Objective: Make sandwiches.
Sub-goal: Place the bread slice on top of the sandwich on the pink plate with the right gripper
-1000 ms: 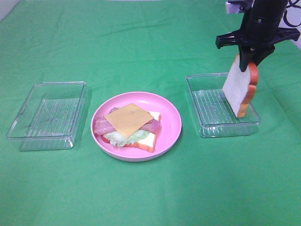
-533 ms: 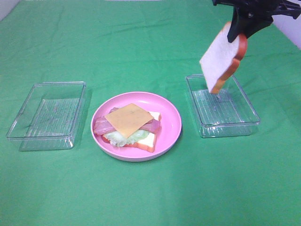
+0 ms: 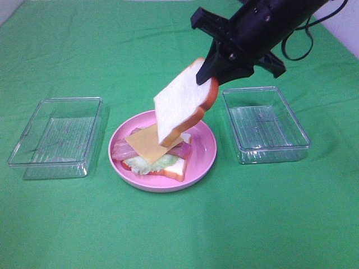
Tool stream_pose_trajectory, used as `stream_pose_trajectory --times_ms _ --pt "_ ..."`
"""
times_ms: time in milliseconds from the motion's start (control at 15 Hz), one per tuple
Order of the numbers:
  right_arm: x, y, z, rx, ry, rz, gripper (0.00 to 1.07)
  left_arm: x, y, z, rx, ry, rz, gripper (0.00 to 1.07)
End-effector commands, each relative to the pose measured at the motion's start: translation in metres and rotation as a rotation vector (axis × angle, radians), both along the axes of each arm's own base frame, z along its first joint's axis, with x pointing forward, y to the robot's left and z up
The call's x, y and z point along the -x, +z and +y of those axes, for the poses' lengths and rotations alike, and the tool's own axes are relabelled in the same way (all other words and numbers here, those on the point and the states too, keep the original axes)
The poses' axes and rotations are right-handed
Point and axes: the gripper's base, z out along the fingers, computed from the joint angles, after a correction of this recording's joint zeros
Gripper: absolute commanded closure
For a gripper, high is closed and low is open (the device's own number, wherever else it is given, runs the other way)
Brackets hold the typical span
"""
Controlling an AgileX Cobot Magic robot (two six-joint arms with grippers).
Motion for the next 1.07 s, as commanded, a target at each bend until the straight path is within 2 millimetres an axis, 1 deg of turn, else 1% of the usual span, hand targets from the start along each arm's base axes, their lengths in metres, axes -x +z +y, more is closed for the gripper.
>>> stream_pose_trajectory --times_ms 67,200,333,533,667,800,933,1067 --pt "0.006 -0.020 0.005 -0.113 -0.087 0.000 1.07 0.002 0.000 0.001 0.016 -0.004 -0.019 0.24" --pt "0.010 -0.041 0.003 -0.171 -0.193 0.005 1.07 0.002 0.000 0.001 0.016 -0.004 -0.019 0.24" --pt "0.013 -0.056 0.003 -0.240 -0.262 0.027 1.07 0.002 0.000 0.001 0.016 -0.004 -0.019 0.24" --pt "0.010 -0.065 0.012 -0.346 -0.233 0.050 1.07 0.002 0.000 0.001 0.016 -0.004 -0.019 0.24" --pt "0.005 -0.076 0.019 -0.433 -0.214 0.060 1.07 0.002 0.000 0.001 0.016 -0.004 -0.019 0.24" --pt "0.003 -0.089 0.024 -0.505 -0.212 0.105 1.07 0.002 0.000 0.001 0.016 -0.004 -0.019 0.24" --pt "0.003 -0.106 0.026 -0.518 -0.208 0.162 1.07 0.002 0.000 0.001 0.016 -0.004 -0.019 0.24" --pt "0.002 -0.109 0.025 -0.502 -0.218 0.159 1.07 0.002 0.000 0.001 0.016 -0.004 -0.019 0.24"
